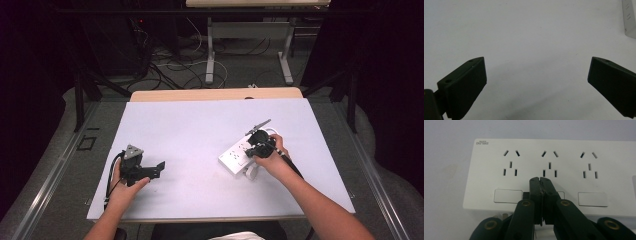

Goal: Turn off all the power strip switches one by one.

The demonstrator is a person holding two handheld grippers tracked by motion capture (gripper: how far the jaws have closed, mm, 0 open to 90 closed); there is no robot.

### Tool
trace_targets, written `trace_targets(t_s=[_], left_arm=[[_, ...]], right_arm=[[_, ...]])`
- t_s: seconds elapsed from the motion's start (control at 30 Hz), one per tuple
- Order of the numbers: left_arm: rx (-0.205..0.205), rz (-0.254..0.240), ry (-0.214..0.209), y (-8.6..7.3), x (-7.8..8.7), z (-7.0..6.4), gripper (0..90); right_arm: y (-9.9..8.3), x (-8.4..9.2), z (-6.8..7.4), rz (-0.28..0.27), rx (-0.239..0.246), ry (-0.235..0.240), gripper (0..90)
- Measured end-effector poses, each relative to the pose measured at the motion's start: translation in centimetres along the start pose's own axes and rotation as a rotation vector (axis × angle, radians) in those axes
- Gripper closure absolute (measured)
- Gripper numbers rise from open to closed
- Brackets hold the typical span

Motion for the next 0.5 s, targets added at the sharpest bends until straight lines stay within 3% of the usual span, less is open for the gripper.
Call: trace_targets(t_s=[0.07, 0.5], left_arm=[[0.000, 0.000, 0.000, 0.00, 0.01, 0.00, 1.9], [-0.001, 0.000, 0.000, 0.00, 0.01, -0.04, 1.9]], right_arm=[[0.02, 0.12, -0.01, 0.020, 0.002, -0.004, 89.2], [-0.28, -0.18, 0.12, -0.003, -0.014, 0.004, 90.0]])
Point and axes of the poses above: each handheld gripper's, and its own axes: x roughly backward along the jaws, y roughly out of its top, z roughly to its left, the point moved 2 cm from there along -x, roughly forward along the jaws, and after that the axes turned 4 degrees about -z, right-handed, at the moved point
